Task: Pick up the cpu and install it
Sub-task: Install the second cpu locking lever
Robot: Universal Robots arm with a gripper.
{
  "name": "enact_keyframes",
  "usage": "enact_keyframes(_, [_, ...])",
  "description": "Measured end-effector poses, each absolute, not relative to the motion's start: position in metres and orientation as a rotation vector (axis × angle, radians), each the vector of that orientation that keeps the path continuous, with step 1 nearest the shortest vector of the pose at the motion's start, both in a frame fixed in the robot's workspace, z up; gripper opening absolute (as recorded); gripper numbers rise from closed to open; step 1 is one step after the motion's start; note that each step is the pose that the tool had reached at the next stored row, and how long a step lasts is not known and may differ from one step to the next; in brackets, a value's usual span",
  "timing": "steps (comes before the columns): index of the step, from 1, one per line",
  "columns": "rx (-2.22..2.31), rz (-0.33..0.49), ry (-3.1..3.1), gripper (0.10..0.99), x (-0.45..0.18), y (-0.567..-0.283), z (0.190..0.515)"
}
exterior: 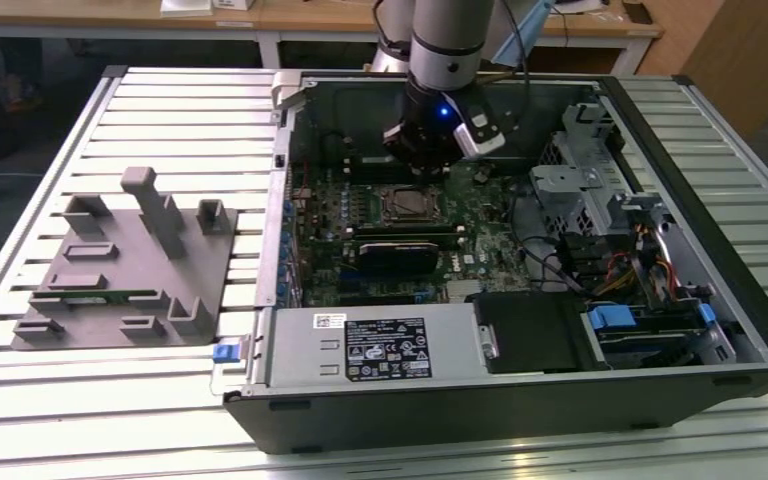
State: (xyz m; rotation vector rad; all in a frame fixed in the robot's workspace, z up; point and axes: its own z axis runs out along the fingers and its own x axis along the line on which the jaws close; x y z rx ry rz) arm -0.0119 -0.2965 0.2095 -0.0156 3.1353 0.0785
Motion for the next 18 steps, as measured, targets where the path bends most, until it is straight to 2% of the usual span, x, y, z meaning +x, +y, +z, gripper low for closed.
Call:
enact_keyframes(8, [-0.016,0.079,3.135,0.106,-0.012,-0.297,0.236])
enact_keyframes(18, [-0.016,0.08,3.135,0.106,-0.012,-0.311,0.237])
